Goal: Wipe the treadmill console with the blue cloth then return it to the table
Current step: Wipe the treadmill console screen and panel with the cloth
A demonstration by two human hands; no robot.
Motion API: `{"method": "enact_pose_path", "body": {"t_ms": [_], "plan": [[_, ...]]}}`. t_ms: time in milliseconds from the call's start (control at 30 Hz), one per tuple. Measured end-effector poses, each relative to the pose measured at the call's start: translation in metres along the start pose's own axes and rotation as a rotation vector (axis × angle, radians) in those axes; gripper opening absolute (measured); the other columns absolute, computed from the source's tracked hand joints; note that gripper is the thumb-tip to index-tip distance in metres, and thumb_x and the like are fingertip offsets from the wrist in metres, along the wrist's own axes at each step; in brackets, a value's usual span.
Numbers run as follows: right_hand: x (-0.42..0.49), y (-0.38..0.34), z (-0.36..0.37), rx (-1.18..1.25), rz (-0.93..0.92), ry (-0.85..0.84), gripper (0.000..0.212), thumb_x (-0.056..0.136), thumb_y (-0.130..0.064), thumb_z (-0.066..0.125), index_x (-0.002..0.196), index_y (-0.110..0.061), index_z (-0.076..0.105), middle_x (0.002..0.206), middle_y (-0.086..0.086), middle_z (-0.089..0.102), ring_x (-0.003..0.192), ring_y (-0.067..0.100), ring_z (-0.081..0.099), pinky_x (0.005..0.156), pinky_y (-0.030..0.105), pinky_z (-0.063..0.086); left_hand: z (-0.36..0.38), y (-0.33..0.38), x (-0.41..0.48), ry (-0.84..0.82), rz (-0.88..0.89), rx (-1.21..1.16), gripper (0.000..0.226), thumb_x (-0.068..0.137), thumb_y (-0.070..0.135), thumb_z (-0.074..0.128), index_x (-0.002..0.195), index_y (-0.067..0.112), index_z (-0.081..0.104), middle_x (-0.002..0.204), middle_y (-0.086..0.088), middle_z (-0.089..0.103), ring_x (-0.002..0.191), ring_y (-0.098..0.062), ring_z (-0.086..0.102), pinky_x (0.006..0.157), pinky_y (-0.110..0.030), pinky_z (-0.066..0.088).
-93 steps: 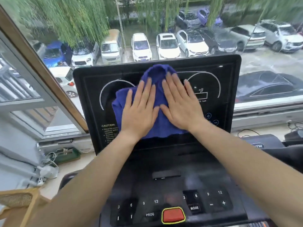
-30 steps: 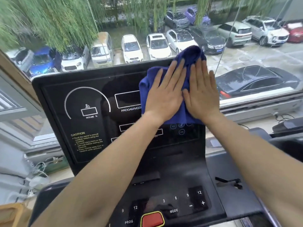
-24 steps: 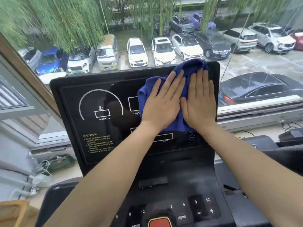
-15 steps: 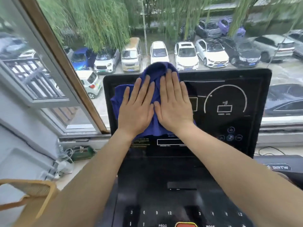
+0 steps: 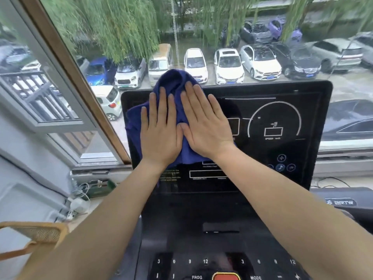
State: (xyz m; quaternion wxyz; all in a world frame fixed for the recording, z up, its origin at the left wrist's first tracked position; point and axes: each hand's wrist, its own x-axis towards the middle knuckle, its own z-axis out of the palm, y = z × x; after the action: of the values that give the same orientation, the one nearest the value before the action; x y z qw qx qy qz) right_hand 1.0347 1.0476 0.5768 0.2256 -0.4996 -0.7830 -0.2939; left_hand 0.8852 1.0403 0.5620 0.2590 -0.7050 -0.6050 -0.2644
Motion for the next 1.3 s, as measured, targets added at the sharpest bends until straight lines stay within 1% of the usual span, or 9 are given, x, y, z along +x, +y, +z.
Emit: {"method": "enact_pose_path", "body": {"t_ms": [133,300,500,633,800,933,1067,1200,1300], "plan": [[-0.035,0.086,-0.006,-0.041,0.067,0.005,0.069,0.103,-0.046,0.027,0.158,-0.006,0.013,0.165,0.015,0.013,0.154,0.025,0.009,0.125,0.042,0.005,-0.001,0.076,0.022,-0.011,0.141,-0.050,0.070,0.101,0.041,0.038,0.158,0.007,0.016,0.166,-0.013,0.015,0.154,-0.030,0.011,0.123,-0.043,0.001],[-0.091,0.175,-0.011,-0.053,0.231,-0.021,0.071,0.101,-0.042,0.032,0.157,-0.004,0.011,0.165,0.017,0.010,0.153,0.029,0.008,0.124,0.039,-0.003,0.007,0.173,0.035,-0.021,0.328,-0.075,0.067,0.103,0.042,0.036,0.159,0.011,0.018,0.167,-0.008,0.015,0.154,-0.025,0.010,0.123,-0.040,0.001],[-0.152,0.179,0.001,-0.017,0.472,-0.070,0.072,0.097,-0.035,0.035,0.155,0.001,0.014,0.162,0.025,0.017,0.151,0.035,0.010,0.122,0.034,-0.012,0.022,0.222,0.002,-0.065,0.484,-0.046,0.063,0.105,0.039,0.032,0.159,0.010,0.017,0.167,-0.005,0.015,0.155,-0.023,0.009,0.120,-0.038,-0.015],[-0.165,0.133,0.011,-0.020,0.477,-0.092,0.074,0.095,-0.036,0.039,0.154,0.003,0.018,0.160,0.028,0.020,0.150,0.039,0.013,0.122,0.035,-0.011,0.026,0.185,-0.029,-0.080,0.503,-0.027,0.063,0.105,0.038,0.033,0.159,0.010,0.014,0.167,-0.004,0.015,0.154,-0.021,0.011,0.121,-0.038,-0.011],[-0.106,0.053,0.012,0.018,0.399,-0.039,0.070,0.099,-0.036,0.036,0.154,0.003,0.018,0.161,0.026,0.018,0.151,0.037,0.013,0.123,0.041,-0.003,0.021,0.095,-0.038,-0.034,0.368,-0.033,0.063,0.104,0.036,0.032,0.157,0.010,0.010,0.166,-0.002,0.008,0.153,-0.022,0.011,0.123,-0.040,-0.006],[-0.059,-0.005,0.013,0.022,0.278,-0.018,0.069,0.099,-0.035,0.037,0.154,0.003,0.019,0.161,0.026,0.020,0.151,0.035,0.016,0.123,0.043,0.005,0.015,0.022,-0.038,0.024,0.281,-0.045,0.062,0.103,0.033,0.036,0.157,0.010,0.014,0.163,-0.001,0.008,0.152,-0.023,0.012,0.123,-0.041,-0.004],[-0.028,-0.057,0.015,0.026,0.177,-0.036,0.070,0.101,-0.036,0.034,0.155,0.003,0.013,0.162,0.024,0.017,0.152,0.034,0.014,0.123,0.044,0.004,0.014,-0.035,-0.048,0.042,0.173,-0.054,0.060,0.103,0.031,0.037,0.157,0.010,0.023,0.163,-0.003,0.014,0.152,-0.025,0.015,0.123,-0.040,-0.003],[-0.026,-0.090,0.019,0.043,0.056,-0.048,0.068,0.103,-0.035,0.030,0.156,0.000,0.008,0.164,0.021,0.012,0.153,0.033,0.010,0.123,0.043,0.002,0.019,-0.062,-0.076,0.043,0.101,-0.037,0.061,0.104,0.032,0.033,0.158,0.012,0.015,0.163,-0.006,0.011,0.151,-0.031,0.016,0.123,-0.046,0.003],[-0.043,-0.098,0.025,0.042,-0.024,-0.077,0.066,0.103,-0.033,0.030,0.157,-0.001,0.008,0.165,0.019,0.009,0.153,0.031,0.009,0.123,0.043,0.003,0.023,-0.062,-0.101,-0.021,0.076,-0.030,0.064,0.103,0.034,0.030,0.158,0.008,0.010,0.163,-0.010,0.008,0.151,-0.035,0.014,0.123,-0.046,-0.001]]}}
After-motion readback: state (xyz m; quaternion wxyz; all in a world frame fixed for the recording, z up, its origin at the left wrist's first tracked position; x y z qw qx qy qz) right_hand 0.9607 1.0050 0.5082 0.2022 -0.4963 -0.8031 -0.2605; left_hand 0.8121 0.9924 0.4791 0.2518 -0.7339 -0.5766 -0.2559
